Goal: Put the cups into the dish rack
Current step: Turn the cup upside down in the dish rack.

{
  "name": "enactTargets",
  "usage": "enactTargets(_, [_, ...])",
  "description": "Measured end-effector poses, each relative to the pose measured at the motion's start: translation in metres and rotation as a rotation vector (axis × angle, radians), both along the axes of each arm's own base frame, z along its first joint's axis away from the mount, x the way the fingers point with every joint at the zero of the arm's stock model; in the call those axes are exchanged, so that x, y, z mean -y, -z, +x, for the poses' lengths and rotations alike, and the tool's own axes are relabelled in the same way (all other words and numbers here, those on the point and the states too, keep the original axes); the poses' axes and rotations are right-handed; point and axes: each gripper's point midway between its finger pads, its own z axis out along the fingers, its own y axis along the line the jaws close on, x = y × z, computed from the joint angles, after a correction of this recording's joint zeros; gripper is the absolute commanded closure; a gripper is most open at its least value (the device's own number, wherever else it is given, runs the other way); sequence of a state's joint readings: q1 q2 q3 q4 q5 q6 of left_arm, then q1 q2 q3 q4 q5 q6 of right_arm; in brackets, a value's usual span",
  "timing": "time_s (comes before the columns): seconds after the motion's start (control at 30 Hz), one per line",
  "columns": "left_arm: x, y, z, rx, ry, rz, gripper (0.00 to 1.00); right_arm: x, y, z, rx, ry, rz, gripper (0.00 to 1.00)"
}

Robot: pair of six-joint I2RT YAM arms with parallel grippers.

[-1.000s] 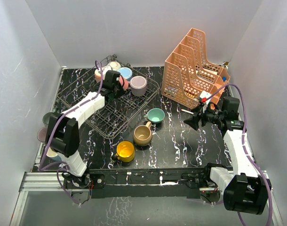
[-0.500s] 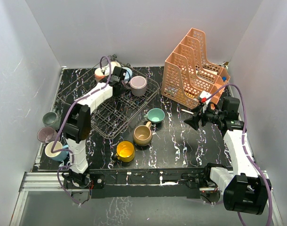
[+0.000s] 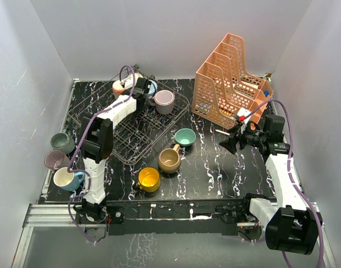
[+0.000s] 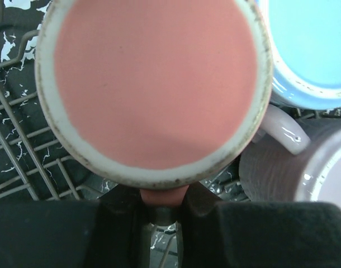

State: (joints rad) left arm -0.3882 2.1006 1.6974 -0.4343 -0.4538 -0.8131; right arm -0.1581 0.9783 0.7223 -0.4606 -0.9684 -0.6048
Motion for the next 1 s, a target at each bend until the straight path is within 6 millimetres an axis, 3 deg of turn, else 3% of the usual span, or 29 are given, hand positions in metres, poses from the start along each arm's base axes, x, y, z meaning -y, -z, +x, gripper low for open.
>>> enactTargets(0.5, [-0.013, 0.03, 0.009, -0.02, -0.018, 0.099, 0.98, 0.001, 0.001, 0.0, 0.0, 0.003, -0.003, 0.26])
enactTargets(0.77, [-0.016, 0.033, 0.013, -0.011, -0.014, 0.124, 0.63, 0.001, 0.001, 0.001, 0.002, 0.006, -0.008, 0.26])
enactTargets(1.0, [-0.015, 0.024, 0.021, 0.022, -0.022, 0.125, 0.54, 0.001, 0.001, 0.001, 0.004, 0.004, -0.01, 0.26])
